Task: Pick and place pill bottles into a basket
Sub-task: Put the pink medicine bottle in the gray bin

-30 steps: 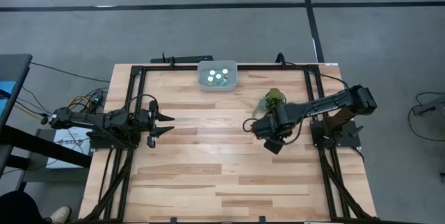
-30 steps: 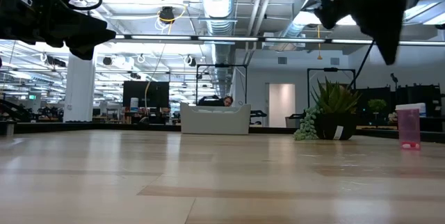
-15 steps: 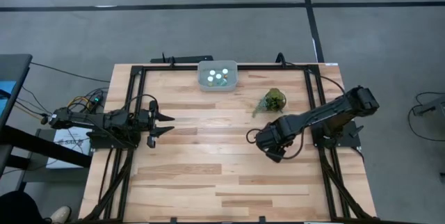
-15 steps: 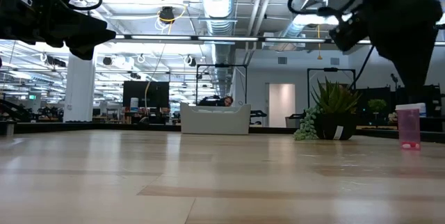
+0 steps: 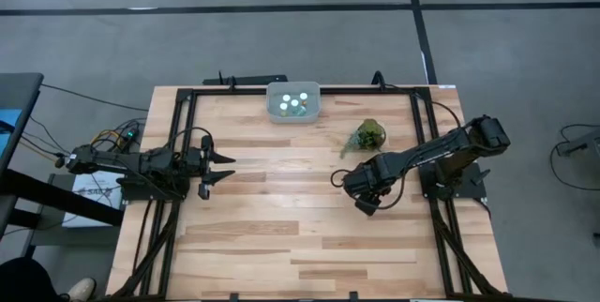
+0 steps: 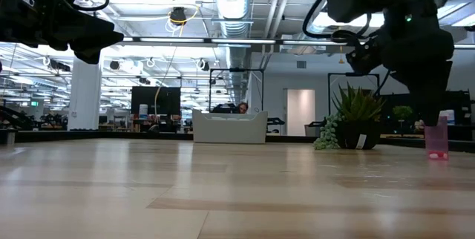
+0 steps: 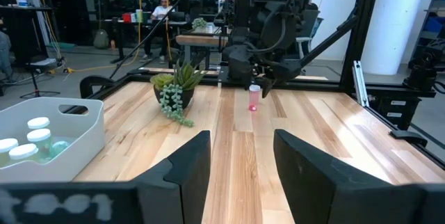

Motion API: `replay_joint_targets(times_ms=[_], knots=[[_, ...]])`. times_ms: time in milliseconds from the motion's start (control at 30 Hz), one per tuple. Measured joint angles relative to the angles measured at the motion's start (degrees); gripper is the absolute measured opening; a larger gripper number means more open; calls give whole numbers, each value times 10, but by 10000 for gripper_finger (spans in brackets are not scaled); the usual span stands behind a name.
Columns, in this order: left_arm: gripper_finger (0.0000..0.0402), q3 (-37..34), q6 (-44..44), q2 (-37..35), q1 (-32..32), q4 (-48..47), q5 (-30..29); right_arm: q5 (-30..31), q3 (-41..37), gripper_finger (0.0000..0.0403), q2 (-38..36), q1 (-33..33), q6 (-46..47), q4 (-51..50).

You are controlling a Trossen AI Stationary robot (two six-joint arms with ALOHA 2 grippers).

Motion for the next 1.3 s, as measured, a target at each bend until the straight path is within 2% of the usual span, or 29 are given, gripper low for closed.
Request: replay_joint_targets(times_ms=[133, 367, 500, 767, 900, 1033, 1300], knots=[[146, 0, 0, 0, 0, 0, 0, -3, 0, 223, 0, -3, -2, 1], [146, 0, 0, 0, 0, 0, 0, -8, 0, 135, 0, -2, -3, 1], [146, 0, 0, 0, 0, 0, 0, -9, 0, 106, 0, -2, -3, 1], [146, 0, 0, 0, 0, 0, 0, -9, 5, 125, 0, -17, -13, 28], [146, 0, 0, 0, 0, 0, 0, -9, 33, 115, 0, -42, -48, 45], [146, 0, 0, 0, 0, 0, 0, -7, 77, 105, 0, -80, -96, 55], [146, 0, 0, 0, 0, 0, 0, 0, 168, 117, 0, -194, -217, 140]])
